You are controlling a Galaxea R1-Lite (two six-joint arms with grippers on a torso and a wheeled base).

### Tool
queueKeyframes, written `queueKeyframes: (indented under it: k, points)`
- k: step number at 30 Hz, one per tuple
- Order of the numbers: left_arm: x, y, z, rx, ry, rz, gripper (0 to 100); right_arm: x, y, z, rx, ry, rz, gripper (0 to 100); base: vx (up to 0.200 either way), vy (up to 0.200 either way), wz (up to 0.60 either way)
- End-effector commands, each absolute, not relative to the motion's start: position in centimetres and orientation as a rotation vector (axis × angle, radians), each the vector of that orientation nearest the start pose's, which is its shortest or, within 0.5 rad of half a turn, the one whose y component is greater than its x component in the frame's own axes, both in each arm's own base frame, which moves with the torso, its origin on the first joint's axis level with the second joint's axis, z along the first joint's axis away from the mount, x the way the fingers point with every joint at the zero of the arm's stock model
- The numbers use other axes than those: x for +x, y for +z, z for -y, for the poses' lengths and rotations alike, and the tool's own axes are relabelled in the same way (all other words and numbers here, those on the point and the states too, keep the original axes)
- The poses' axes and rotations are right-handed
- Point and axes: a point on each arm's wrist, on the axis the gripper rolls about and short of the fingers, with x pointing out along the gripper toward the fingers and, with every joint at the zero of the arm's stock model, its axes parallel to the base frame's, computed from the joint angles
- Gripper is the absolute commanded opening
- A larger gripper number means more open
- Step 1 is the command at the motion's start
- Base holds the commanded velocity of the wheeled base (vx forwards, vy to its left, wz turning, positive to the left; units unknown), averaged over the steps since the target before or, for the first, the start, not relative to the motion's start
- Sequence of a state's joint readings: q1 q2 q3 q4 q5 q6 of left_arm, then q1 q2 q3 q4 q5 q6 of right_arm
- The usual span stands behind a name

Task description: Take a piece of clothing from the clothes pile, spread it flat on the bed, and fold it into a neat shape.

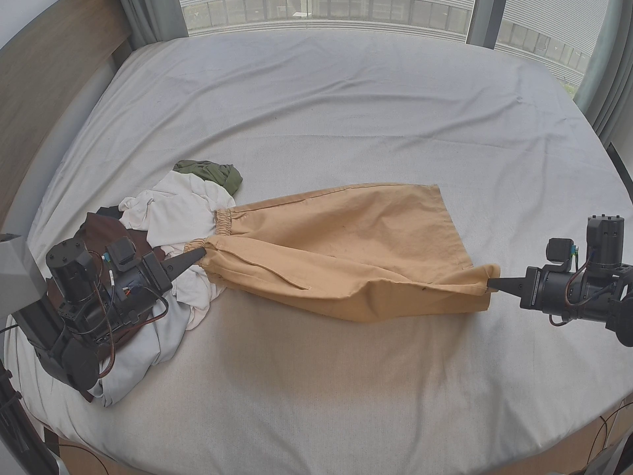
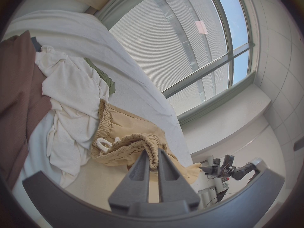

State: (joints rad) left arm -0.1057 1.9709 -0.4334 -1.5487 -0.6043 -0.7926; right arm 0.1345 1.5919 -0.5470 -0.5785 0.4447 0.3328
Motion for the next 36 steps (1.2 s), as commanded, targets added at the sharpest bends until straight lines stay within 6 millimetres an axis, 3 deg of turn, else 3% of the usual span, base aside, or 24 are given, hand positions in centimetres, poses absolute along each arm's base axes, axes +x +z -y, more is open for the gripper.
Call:
queueKeyframes:
  k: [1,11,27,36]
  points:
    - [29.2,11.1,4.6,-0.800,-0.688,-0.274,0,25.0,14.2,-4.4,0.393,0.487,-0.556,0,0.000,0.000,0.00]
    - [29.3,13.0,4.4,-1.001,-0.729,-0.353,0,26.4,14.6,-4.5,0.438,0.497,-0.442,0,0.000,0.000,0.00]
    - [30.2,13.1,4.5,-0.954,-0.698,-0.289,0,27.9,14.8,-4.7,0.447,0.517,-0.330,0,0.000,0.000,0.00]
    - [31.3,11.5,4.8,-0.894,-0.642,-0.279,0,29.5,15.8,-4.7,0.447,0.507,-0.169,0,0.000,0.000,0.00]
